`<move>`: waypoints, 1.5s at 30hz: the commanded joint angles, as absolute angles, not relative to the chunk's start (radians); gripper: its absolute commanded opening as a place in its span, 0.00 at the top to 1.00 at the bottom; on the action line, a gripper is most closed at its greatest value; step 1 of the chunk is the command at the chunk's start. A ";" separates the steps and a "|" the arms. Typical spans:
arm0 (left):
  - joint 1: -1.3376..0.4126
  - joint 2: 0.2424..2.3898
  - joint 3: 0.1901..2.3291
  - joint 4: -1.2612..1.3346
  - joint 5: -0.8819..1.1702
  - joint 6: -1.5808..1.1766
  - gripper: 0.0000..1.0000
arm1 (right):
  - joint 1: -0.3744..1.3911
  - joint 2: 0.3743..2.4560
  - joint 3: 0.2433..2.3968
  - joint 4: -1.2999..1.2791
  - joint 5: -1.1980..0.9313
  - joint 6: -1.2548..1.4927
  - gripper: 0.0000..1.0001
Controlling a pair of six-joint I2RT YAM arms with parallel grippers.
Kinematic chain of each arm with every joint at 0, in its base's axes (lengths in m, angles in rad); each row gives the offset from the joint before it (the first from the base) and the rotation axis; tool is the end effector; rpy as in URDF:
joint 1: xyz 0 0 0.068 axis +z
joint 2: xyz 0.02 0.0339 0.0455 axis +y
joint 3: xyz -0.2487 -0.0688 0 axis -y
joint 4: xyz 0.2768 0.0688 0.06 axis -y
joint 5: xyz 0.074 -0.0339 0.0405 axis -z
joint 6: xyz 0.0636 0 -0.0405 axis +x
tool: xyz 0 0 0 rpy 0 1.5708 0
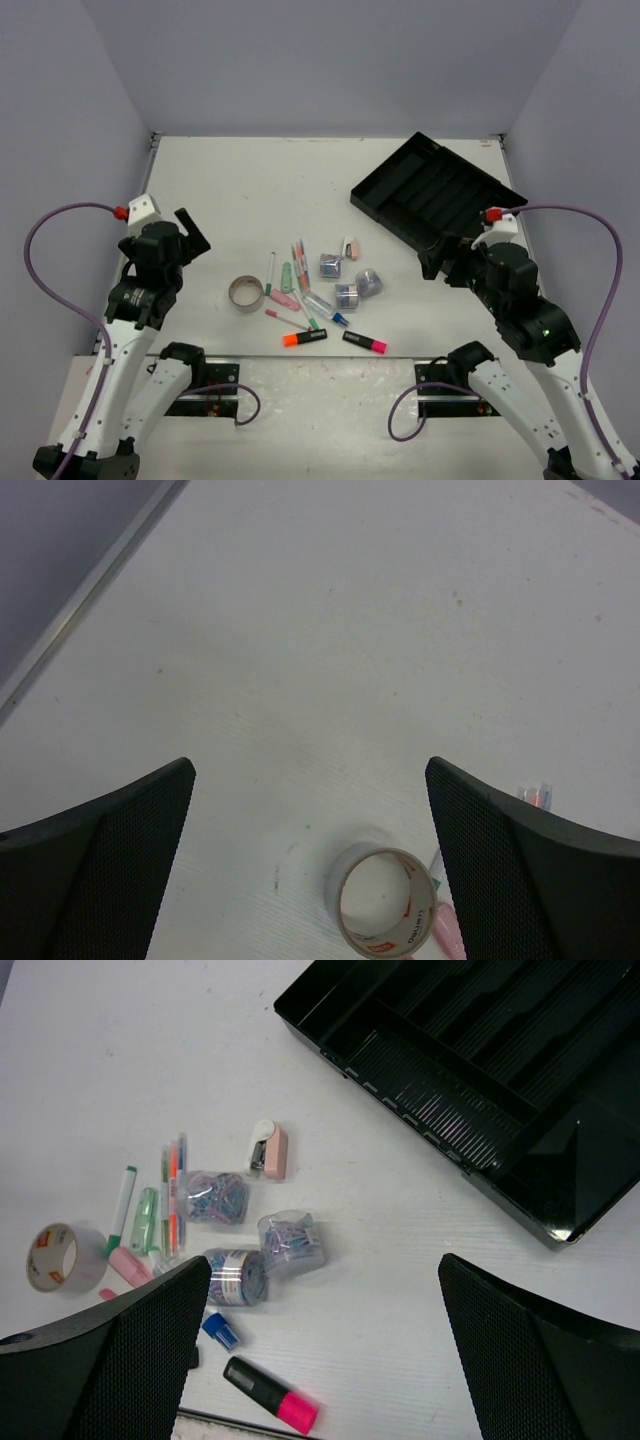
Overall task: Sort the stationery into containers
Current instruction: Pick up the stationery from the center of the board.
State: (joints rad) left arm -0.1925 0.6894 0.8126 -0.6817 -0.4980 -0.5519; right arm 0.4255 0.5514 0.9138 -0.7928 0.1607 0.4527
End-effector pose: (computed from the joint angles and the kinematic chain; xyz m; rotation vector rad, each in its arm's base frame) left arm 0.2076 -0.0095 0.2964 -0.6462 1.9516 0.0718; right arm 0.1591 0.0609 0.3410 0.1315 2.0138 0.4025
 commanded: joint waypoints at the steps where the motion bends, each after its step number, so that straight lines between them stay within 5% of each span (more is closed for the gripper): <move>1: -0.196 0.675 0.827 -0.706 -0.490 -0.677 0.00 | 0.428 0.564 0.909 -0.774 0.129 0.446 0.01; 20: -0.198 0.974 0.460 -0.549 -0.254 -0.891 0.05 | 0.428 0.515 0.885 -0.755 0.083 0.422 0.01; 24: -0.199 0.969 0.445 -0.522 -0.241 -0.882 0.12 | 0.428 0.521 0.876 -0.741 0.074 0.422 0.01; 38: -0.209 0.877 0.509 -0.541 -0.149 -0.804 0.07 | 0.428 0.543 0.879 -0.735 0.048 0.414 0.01; 45: -0.230 0.871 0.500 -0.543 -0.078 -0.798 0.21 | 0.428 0.548 0.871 -0.730 0.044 0.413 0.01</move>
State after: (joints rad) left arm -0.2196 0.8814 0.4778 -0.5648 -0.1367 -0.8177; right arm 0.4255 0.5327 0.8787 -0.7689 0.0605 0.4301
